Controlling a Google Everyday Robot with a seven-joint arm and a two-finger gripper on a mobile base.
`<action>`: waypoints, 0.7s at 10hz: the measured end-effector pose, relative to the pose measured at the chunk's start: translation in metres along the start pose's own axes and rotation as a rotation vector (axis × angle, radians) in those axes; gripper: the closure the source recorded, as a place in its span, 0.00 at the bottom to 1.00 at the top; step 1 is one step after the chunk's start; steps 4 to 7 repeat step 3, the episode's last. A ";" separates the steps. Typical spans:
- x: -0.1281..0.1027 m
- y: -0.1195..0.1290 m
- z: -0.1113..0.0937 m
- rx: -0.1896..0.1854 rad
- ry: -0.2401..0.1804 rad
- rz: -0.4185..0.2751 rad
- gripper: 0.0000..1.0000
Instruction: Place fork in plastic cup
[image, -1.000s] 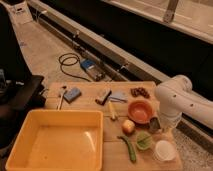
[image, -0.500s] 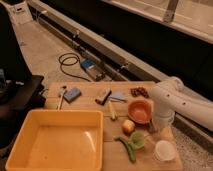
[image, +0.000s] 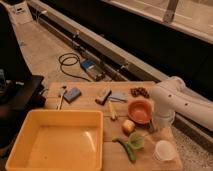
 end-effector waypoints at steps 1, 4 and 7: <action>-0.003 0.001 -0.011 0.027 0.013 0.000 0.37; -0.007 -0.001 -0.016 0.040 0.015 -0.004 0.33; -0.007 -0.001 -0.016 0.040 0.015 -0.004 0.33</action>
